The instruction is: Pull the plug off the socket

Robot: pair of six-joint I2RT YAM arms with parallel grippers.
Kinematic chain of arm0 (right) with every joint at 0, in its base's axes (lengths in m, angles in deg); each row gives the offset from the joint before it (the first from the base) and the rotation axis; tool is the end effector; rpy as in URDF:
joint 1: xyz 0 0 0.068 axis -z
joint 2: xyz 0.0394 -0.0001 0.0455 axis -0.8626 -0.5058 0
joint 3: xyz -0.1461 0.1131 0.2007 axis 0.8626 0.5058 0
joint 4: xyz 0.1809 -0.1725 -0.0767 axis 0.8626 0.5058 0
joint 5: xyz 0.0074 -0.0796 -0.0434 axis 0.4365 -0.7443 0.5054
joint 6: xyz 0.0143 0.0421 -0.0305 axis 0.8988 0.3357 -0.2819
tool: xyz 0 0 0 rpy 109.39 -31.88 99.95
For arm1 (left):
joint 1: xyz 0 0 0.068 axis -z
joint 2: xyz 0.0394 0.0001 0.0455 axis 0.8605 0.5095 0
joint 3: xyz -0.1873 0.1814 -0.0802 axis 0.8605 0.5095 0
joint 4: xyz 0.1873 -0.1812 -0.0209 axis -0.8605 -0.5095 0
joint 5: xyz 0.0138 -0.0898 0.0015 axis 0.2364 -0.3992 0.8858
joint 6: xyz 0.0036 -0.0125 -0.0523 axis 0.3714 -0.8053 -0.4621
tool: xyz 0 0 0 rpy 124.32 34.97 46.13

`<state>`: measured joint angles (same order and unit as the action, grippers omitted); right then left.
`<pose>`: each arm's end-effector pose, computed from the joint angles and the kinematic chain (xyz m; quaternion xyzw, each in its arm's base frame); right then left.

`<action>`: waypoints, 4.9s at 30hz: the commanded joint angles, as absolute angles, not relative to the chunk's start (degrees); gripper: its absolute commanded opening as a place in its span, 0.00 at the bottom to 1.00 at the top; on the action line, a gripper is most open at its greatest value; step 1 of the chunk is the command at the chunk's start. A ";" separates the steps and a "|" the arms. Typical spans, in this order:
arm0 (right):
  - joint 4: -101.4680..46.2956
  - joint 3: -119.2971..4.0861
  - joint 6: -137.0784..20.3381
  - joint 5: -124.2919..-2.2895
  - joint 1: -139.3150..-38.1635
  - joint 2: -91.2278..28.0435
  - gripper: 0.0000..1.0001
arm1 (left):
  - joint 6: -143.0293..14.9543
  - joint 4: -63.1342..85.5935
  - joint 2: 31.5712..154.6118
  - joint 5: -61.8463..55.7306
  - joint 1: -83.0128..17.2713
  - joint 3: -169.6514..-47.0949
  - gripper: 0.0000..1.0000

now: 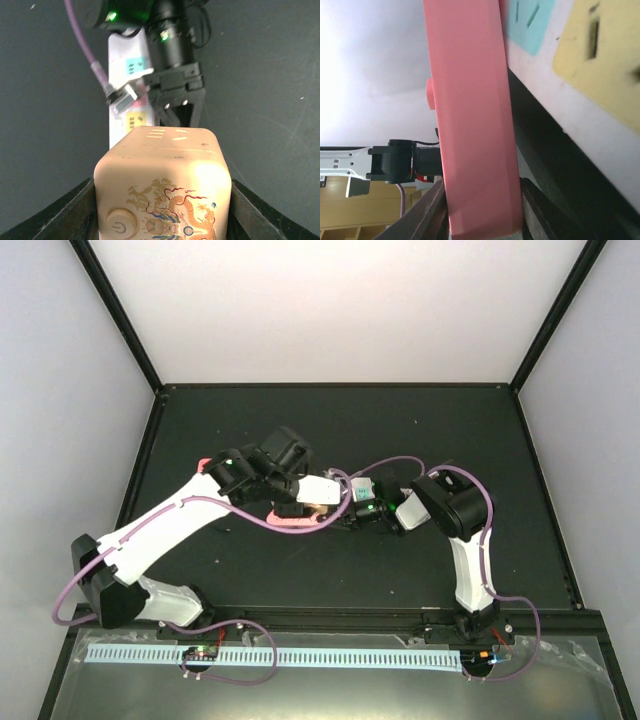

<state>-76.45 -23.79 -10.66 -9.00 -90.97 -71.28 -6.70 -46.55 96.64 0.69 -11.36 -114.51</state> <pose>0.2731 0.2032 0.0650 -0.0998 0.7811 0.6164 0.0060 0.1825 -0.2067 0.3387 0.7059 0.6453 -0.0434 0.2887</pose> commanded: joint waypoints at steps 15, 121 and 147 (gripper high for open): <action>-65.86 -22.43 -7.82 -21.05 -89.43 -72.30 0.51 | -9.99 -48.59 79.23 -18.44 -47.94 -94.60 0.21; -41.49 -26.72 -27.86 -18.98 -84.73 -65.37 0.88 | -6.04 -33.61 88.58 -20.01 -47.72 -88.41 0.99; -15.45 -42.66 -54.42 -21.43 -84.50 -50.08 0.54 | -10.42 -24.89 89.38 -14.57 -40.11 -84.07 0.99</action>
<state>-18.93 -38.09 -52.30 -16.17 -84.87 -47.87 -8.06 -31.08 90.26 -15.18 -40.58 -85.39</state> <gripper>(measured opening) 0.557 0.988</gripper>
